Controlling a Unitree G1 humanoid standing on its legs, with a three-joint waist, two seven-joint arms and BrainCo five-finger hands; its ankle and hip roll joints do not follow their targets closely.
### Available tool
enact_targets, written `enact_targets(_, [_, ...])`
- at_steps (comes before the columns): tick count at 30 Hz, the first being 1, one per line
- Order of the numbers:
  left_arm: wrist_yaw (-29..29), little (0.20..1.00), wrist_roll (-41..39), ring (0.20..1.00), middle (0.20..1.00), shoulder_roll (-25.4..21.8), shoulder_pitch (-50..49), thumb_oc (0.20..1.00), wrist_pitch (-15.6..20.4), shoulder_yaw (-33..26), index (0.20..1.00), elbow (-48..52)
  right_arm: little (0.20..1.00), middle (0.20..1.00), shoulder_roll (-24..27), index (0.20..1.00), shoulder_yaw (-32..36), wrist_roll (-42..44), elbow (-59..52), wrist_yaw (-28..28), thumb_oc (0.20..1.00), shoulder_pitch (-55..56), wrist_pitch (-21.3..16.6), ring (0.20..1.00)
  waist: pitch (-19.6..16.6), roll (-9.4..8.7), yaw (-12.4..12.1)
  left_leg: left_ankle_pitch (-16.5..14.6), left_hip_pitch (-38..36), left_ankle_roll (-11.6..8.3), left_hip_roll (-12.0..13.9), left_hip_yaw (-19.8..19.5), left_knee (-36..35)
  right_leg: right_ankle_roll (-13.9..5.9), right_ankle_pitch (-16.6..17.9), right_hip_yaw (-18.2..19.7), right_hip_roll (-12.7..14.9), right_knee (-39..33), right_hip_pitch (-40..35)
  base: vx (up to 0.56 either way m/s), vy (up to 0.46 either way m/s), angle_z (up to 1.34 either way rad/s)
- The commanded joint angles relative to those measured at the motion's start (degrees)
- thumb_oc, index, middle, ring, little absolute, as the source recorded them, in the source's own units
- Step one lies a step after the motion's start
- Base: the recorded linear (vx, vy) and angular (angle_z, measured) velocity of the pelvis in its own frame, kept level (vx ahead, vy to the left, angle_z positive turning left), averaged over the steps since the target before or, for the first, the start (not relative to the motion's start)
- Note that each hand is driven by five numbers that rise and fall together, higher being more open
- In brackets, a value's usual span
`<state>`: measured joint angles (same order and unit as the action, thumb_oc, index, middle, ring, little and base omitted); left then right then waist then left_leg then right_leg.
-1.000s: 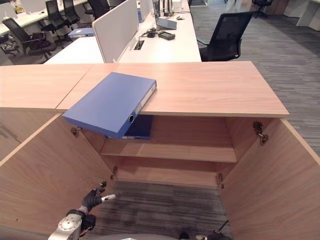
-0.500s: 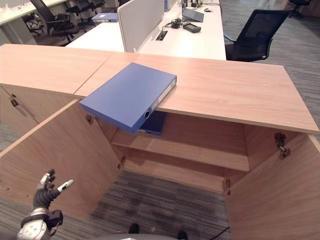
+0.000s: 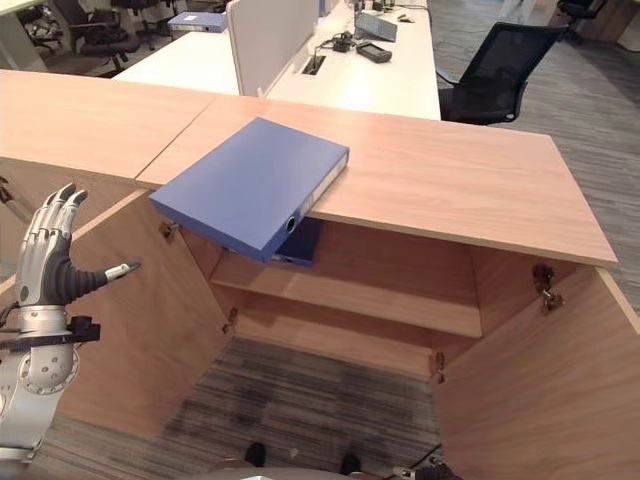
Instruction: Put the empty folder in the office cabinet
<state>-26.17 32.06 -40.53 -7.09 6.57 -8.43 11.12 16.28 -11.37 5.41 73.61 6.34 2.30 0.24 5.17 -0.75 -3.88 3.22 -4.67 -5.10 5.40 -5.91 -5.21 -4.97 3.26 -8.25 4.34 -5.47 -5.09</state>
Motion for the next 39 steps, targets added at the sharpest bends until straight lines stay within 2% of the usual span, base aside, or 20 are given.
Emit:
enact_targets(1, [-3.53,1.000,5.55,1.000,1.000,-0.93,2.41,1.000,0.00,-0.78,1.000,1.93,1.000,1.000,-0.80,1.000,-2.61,-1.61,2.31,0.20,1.000,-2.15,-0.75,1.000,-1.04,-2.03,0.06,-4.81,0.17,0.65,-1.20,1.66,0.21,-1.81,-5.37,-1.29,-0.69,0.47,-1.17,0.01,0.016,-0.20])
enact_targets(11, [-0.25,1.000,11.27,1.000,1.000,-7.07,5.42,1.000,0.75,5.11,1.000,0.90,1.000,1.000,-0.35,1.000,-2.65,-2.31,2.64,-0.76,1.000,-1.65,-0.80,1.000,-2.30,-1.85,1.32,-5.23,-0.51,0.61,-1.12,2.63,0.21,-1.90,-5.00,-0.43,-0.57,0.47,-1.15,0.00,0.004,-0.05])
enact_targets(25, [0.64,1.000,13.43,1.000,1.000,-6.87,10.28,1.000,-1.03,10.74,1.000,-5.44,1.000,1.000,0.36,1.000,-2.16,-2.50,2.74,-0.52,1.000,-1.77,-0.55,1.000,-2.78,-1.74,2.41,-5.50,-0.82,0.75,-1.15,3.21,0.21,-1.96,-4.80,0.23,-0.58,0.47,-1.00,0.00,0.004,-0.03])
enact_targets(31, [-0.07,1.000,17.11,1.000,1.000,-7.92,16.62,1.000,-4.02,14.62,1.000,-11.05,1.000,1.000,0.89,1.000,-2.39,-2.80,2.94,-0.34,1.000,-2.13,-0.57,1.000,-3.08,-1.71,3.16,-5.61,-0.98,0.76,-0.95,3.86,0.21,-2.03,-4.76,0.75,-0.61,0.47,-0.91,0.00,0.004,-0.04])
enact_targets(39, [-0.03,1.000,18.30,1.000,1.000,-6.90,19.33,1.000,-5.31,16.55,1.000,-13.82,1.000,1.000,1.04,1.000,-2.42,-3.24,3.53,-0.31,1.000,-1.89,-0.29,1.000,-3.34,-1.61,3.62,-5.69,-1.08,0.75,-0.89,4.29,0.21,-2.05,-4.77,1.02,-0.68,0.47,-0.80,0.00,0.000,-0.02])
